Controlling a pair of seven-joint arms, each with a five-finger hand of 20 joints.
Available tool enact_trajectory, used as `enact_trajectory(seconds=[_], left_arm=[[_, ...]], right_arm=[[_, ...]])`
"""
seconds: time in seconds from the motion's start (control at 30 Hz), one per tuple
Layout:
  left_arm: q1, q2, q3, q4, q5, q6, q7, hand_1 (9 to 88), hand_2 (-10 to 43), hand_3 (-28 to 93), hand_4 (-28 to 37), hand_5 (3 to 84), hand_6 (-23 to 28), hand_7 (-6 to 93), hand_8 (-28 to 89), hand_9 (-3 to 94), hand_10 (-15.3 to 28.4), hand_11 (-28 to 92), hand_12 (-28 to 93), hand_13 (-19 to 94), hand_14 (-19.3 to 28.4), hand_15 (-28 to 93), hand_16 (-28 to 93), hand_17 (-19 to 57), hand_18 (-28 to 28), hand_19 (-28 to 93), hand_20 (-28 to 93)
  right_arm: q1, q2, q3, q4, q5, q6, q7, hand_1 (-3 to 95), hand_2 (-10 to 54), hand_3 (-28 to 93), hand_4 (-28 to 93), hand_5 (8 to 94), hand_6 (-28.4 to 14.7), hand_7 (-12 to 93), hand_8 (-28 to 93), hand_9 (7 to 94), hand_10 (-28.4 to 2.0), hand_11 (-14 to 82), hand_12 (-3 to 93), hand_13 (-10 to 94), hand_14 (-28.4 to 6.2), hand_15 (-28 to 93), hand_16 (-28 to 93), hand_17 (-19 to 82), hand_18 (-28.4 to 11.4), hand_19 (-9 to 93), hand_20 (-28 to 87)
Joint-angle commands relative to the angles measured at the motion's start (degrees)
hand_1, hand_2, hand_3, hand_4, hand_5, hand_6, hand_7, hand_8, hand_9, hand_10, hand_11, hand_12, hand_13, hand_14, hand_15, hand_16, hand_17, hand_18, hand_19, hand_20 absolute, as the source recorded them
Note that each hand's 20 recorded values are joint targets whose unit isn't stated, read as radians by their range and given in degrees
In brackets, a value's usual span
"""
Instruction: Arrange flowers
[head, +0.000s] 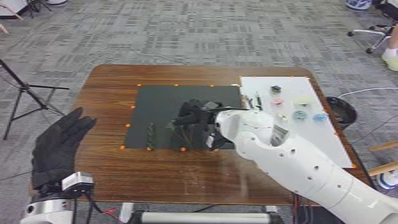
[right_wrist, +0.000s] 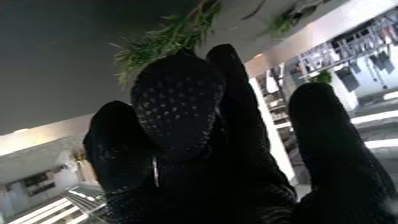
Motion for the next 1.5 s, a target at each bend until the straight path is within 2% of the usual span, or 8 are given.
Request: enact_trajectory(seconds=[0.03,0.17,0.4,0.57,0.73,0.93,1.13,1.5], left_arm=[[0.28,-0.2,0.52,0.08,-0.35,-0.79,0.05,22.9,-5.9,72,-24.0,51.6,2.3,15.0,-7,51.6,14.4,24,15,41,17.6,23,2,9.5,12.1,10,22],[0.11,-0.07,0.72,0.07,-0.4,-0.65,-0.08,22.9,-5.9,72,-24.0,51.7,2.2,15.0,-7,51.5,14.3,24,15,41,17.6,23,2,9.5,12.1,10,21],[0.61,-0.53,0.27,-0.16,-0.42,-0.42,0.13,22.9,-5.9,72,-24.0,51.7,2.3,15.1,-7,51.5,14.3,24,15,41,17.8,23,2,9.5,12.1,10,21],[0.59,-0.47,-0.08,-0.06,-0.27,-0.23,-0.18,23.0,-5.9,72,-24.1,51.7,2.3,15.0,-7,51.5,14.3,24,15,41,17.7,23,2,9.5,12.1,10,21],[0.44,-0.39,0.03,0.09,-0.17,-0.53,-0.51,23.0,-6.0,72,-23.9,51.8,2.3,14.9,-7,51.5,14.3,24,15,41,17.7,23,2,9.5,12.1,10,21],[0.35,-0.24,0.34,-0.02,-0.07,-0.48,-0.59,23.1,-6.1,72,-23.7,51.8,2.3,14.9,-7,51.6,14.3,24,15,41,17.7,23,2,9.5,12.1,10,21],[0.33,-0.25,0.5,-0.06,-0.14,-0.48,-0.77,23.4,-6.0,72,-23.7,51.7,2.3,15.0,-7,51.6,14.3,24,15,41,17.7,23,2,9.5,12.1,10,21],[0.61,-0.91,0.87,-0.12,-0.26,-0.21,-0.54,23.3,-6.1,72,-23.6,51.7,2.3,15.1,-7,51.6,14.3,24,15,41,17.6,23,2,9.5,12.1,10,22]], right_arm=[[-0.42,2.33,1.47,-5.94,14.0,7.81,2.56,26.5,20.4,48,-13,59.9,-2.6,11,-7,61.0,-12.7,8.0,8.8,92,-4.7,53,30,60,-16.7,93,50],[-1.87,5.42,3.34,-11.0,19.16,12.12,3.39,26.3,20.1,48,-13,61.3,-2.5,11,-7,63.3,-13.3,8.3,9.1,92,-4.4,53,30,61,-16.4,93,50],[-12.44,14.24,15.0,-18.88,19.33,13.5,4.76,26.3,19.8,47,-12,63.8,-2.6,11,-7,66.7,-13.8,8.8,9.7,93,-4.6,53,31,61,-16.5,93,51],[-17.97,19.51,20.82,-19.96,8.13,26.87,9.04,29.8,5.6,52,-9,62.7,-3.7,12,-6,66.3,-14.6,9.2,12.0,89,-5.6,52,31,56,-17.6,93,47],[-16.55,18.53,21.67,-14.63,-2.01,30.25,14.14,30.1,-7.7,58,-9,63.9,-4.2,15,-5,71.1,-15.9,16.6,19.2,88,-5.6,53,31,56,-17.2,93,45],[-14.8,16.46,19.32,-9.92,-5.85,24.59,16.85,32.4,-9.5,58,-12,65.6,-4.9,21,-3,73.9,-15.5,29.2,27.8,89,-4.1,55,32,59,-15.3,93,48],[-9.91,14.34,14.15,-4.14,-7.82,20.56,16.42,33.5,-9.5,57,-12,64.4,-5.1,23,-3,73.3,-15.4,31.3,30.6,89,-3.8,56,33,60,-15.2,93,49],[-6.82,13.39,10.85,-0.97,-11.19,15.42,15.78,32.9,-9.5,58,-12,63.8,-5.3,22,-3,73.1,-15.3,30.0,29.9,90,-3.5,57,33,61,-15.2,93,52]])
